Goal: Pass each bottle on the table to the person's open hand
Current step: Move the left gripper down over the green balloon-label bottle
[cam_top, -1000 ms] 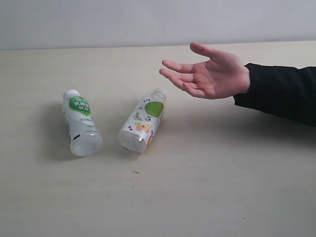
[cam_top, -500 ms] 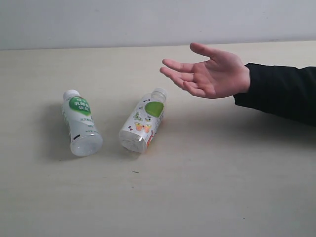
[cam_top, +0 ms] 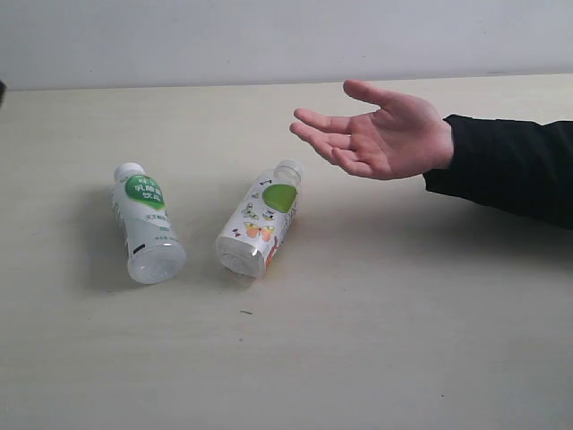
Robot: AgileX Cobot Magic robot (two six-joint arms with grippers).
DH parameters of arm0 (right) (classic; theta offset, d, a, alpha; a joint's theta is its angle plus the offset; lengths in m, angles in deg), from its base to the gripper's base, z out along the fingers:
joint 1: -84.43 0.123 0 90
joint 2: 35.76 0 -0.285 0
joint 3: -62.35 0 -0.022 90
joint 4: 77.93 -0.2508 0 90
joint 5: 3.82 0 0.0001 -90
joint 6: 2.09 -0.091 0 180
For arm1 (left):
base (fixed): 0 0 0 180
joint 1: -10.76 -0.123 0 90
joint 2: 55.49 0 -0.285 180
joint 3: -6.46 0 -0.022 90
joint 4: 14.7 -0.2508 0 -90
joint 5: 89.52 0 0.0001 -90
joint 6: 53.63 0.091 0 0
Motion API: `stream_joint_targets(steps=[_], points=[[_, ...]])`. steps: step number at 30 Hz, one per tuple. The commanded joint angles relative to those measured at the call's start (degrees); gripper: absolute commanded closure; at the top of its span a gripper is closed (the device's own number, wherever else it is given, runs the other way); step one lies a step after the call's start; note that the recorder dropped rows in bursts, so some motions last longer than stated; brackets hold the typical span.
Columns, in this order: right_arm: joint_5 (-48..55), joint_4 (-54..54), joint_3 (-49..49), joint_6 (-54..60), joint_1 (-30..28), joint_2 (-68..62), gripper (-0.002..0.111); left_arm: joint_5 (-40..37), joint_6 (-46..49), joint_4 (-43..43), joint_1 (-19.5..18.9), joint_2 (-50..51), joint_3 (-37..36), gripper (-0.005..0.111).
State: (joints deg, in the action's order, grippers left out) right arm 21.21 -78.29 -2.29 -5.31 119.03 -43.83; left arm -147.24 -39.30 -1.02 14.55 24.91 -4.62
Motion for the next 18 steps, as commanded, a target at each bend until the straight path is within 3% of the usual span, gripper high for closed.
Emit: stream_joint_targets(steps=[1, 5, 8, 13, 15, 18], points=[[-0.82, -0.13, -0.18, 0.05, -0.03, 0.29, 0.108, -1.21, 2.6, 4.28, 6.93, 7.39, 3.95, 0.107], [-0.82, -0.13, -0.18, 0.05, -0.03, 0.29, 0.108, 1.58, 6.67, 3.19, 13.53, 12.16, 6.24, 0.107], [-0.82, -0.13, -0.18, 0.05, -0.03, 0.29, 0.108, 3.79, 12.62, 4.66, 14.26, 13.88, 6.31, 0.107], [-0.82, -0.13, -0.18, 0.05, -0.03, 0.29, 0.108, 6.07, 9.26, 10.06, 14.37, 17.04, 8.11, 0.106], [-0.82, -0.13, -0.18, 0.05, -0.03, 0.29, 0.108, 5.3, 5.11, 7.67, 15.22, 18.77, 9.79, 0.1], [-0.82, -0.13, -0.18, 0.05, -0.03, 0.29, 0.108, 2.82, 0.74, 4.15, 16.57, 21.93, 12.43, 0.078]])
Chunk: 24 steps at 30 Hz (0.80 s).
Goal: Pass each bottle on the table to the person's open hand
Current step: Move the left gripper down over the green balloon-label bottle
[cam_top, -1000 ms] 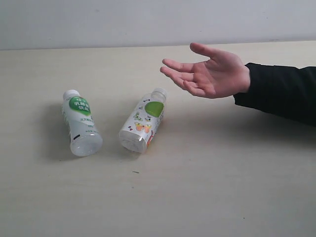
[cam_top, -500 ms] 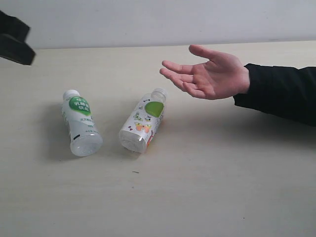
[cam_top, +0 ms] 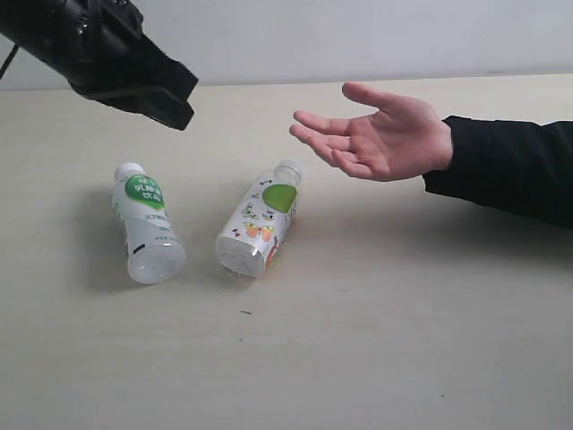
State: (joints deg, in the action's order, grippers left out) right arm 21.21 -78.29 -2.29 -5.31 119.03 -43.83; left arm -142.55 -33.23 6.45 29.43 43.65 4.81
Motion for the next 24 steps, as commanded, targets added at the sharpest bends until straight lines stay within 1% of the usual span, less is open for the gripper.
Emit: stream_joint_targets(steps=[1, 3, 4, 5, 9, 15, 20, 24], points=[[-0.82, -0.13, -0.18, 0.05, -0.03, 0.29, 0.108, -2.6, -6.72, -4.78, 2.25, 4.17, 3.77, 0.068], [-0.82, -0.13, -0.18, 0.05, -0.03, 0.29, 0.108, -3.21, -9.7, -6.92, 3.37, 5.88, 5.0, 0.048], [-0.82, -0.13, -0.18, 0.05, -0.03, 0.29, 0.108, -3.21, -11.69, -7.76, 3.98, 6.89, 5.73, 0.041], [-0.82, -0.13, -0.18, 0.05, -0.03, 0.29, 0.108, -3.21, -13.27, -8.39, 4.6, 7.98, 6.54, 0.038], [-0.82, -1.05, -0.18, 0.07, -0.03, 0.29, 0.108, -5.02, -15.39, -10.03, 7.28, 12.4, 10.18, 0.038], [-0.82, -1.05, -0.18, 0.07, -0.03, 0.29, 0.108, -6.53, -25.63, -17.71, 11.23, 18.5, 14.13, 0.038], [-0.82, -1.05, -0.18, 0.07, -0.03, 0.29, 0.108, -6.94, -26.79, -17.97, 13.96, 22.58, 16.2, 0.038], [-0.82, -1.16, -0.18, 0.07, -0.03, 0.29, 0.108, -6.69, -26.92, -17.97, 14.53, 24.2, 16.6, 0.037]])
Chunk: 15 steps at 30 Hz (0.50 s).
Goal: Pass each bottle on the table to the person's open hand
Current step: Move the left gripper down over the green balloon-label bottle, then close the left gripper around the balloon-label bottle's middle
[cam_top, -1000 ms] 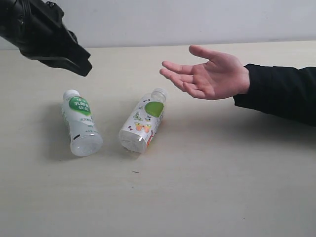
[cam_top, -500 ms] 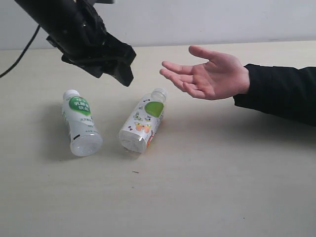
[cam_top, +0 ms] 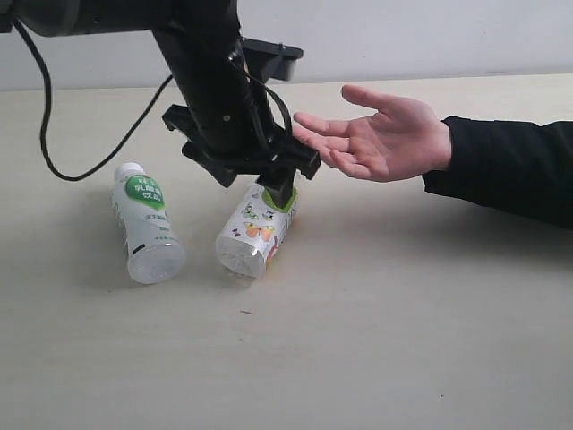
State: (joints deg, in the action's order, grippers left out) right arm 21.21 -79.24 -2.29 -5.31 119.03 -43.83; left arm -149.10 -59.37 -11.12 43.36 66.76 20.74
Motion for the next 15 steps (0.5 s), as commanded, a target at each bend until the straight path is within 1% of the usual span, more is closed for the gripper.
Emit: stream_joint_targets(steps=[1, 6, 10, 15], points=[[-0.82, -0.22, -0.18, 0.07, -0.03, 0.29, 0.108, -0.14, -2.54, -0.49, 0.6, 1.56, 0.67, 0.037], [-0.82, -0.22, -0.18, 0.07, -0.03, 0.29, 0.108, 0.59, -3.56, -0.49, 0.6, 3.51, 0.67, 0.037], [-0.82, -0.22, -0.18, 0.07, -0.03, 0.29, 0.108, 4.48, -3.42, -0.87, 0.6, 4.21, 0.67, 0.037], [-0.82, -0.22, -0.18, 0.07, -0.03, 0.29, 0.108, 4.87, -3.59, -3.21, 0.6, 4.21, 0.67, 0.037]])
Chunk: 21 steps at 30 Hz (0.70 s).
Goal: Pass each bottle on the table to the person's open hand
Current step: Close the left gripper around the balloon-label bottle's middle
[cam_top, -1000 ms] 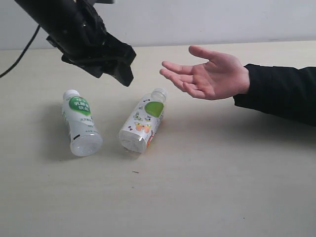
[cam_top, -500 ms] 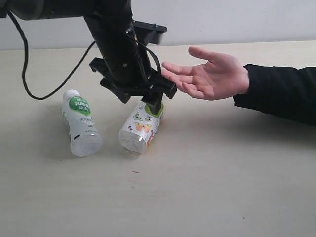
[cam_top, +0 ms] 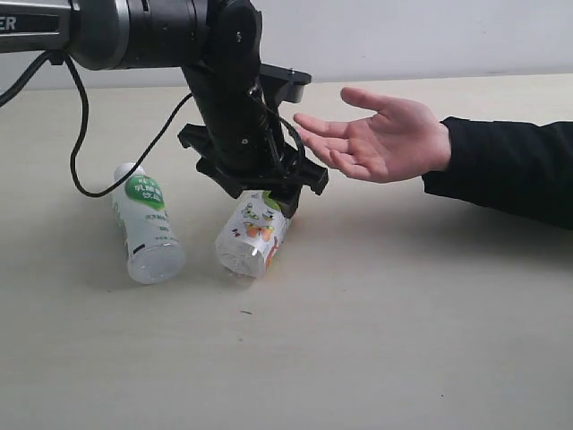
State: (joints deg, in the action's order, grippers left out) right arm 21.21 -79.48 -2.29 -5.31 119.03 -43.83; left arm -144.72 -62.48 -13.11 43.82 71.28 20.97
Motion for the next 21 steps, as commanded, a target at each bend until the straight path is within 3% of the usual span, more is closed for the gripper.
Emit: stream_joint_targets(steps=[1, 21], points=[[-0.82, 0.02, -0.18, 0.07, -0.03, 0.29, 0.108, 0.58, -0.45, -1.58, 0.14, -0.18, 0.43, 0.037], [-0.82, 0.02, -0.18, 0.07, -0.03, 0.29, 0.108, 1.13, -0.45, -1.22, 0.14, 3.68, 0.43, 0.037]])
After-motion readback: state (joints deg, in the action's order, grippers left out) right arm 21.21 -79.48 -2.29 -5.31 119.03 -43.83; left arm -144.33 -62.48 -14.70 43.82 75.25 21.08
